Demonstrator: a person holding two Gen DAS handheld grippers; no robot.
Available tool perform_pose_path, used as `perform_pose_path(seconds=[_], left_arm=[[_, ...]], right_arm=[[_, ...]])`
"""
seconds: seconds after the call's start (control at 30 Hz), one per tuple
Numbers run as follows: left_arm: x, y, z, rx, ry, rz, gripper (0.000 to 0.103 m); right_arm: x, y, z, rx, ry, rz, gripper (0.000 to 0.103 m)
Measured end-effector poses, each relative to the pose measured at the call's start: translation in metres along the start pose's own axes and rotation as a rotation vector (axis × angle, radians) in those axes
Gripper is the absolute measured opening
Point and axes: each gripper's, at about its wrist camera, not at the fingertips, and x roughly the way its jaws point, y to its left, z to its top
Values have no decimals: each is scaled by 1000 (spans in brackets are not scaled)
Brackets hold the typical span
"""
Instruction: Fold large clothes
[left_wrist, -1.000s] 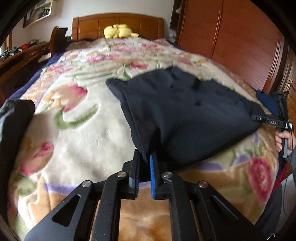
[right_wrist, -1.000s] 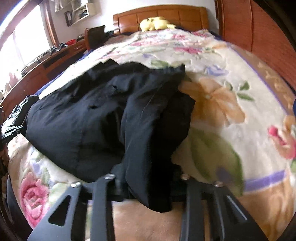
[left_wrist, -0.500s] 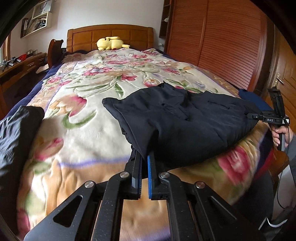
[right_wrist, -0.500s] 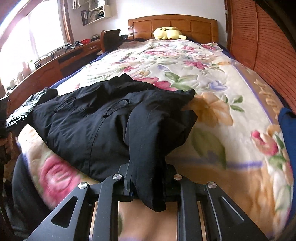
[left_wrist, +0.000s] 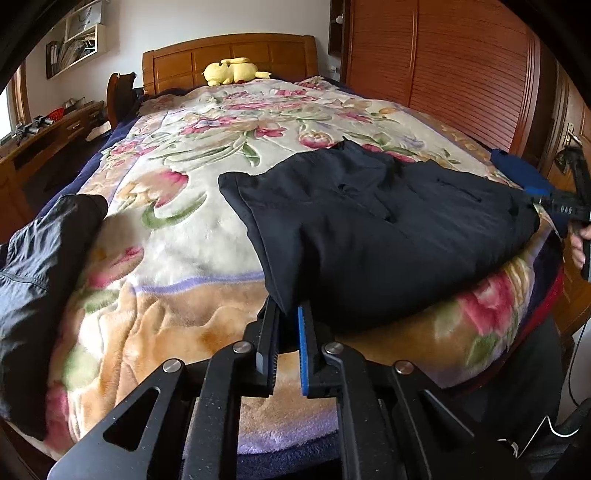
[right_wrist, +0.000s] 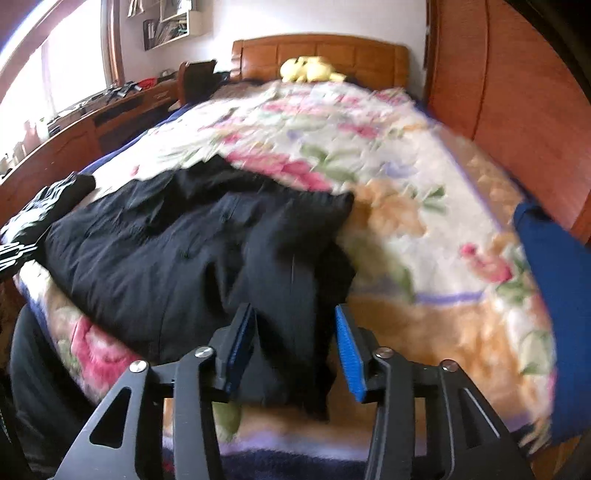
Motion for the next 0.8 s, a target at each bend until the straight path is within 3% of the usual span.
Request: perform_pose_path(seconds=[0.1,0.23,0.27,0.3,0.43,0.53,0.6,0.7,0.8], left_arm=[[-4,4,1,-16,-13,22,26],[-10,8,7,-46,-36,7,29],[-11,7,9,-45,-42,6,29],[-11,6,10,-45,-46,4,29],[-12,-1,19,-33,-58,-5,30],[-8,-7,23,-21,-59,-10,30],[-5,-11,24,-19,-60,-34,30],[3,-16,24,-17,-52,-45,30],[10,-22,24,-16,-33,-58,30]], right_arm=[[-4,5,17,-35,-32,-14,56],[14,26,36,-87,-40,42,56],[23,31,41,-97,-34,48,54],[34,35,46,-109,-29,55,42],[83,38,62,-122,29,45,34],[126,23,55,-106,115,-14,34],[161,10,41,-85,198,-7,34],[172,-5,33,-4,178,56,34],[172,4,33,-62,183,6,34]])
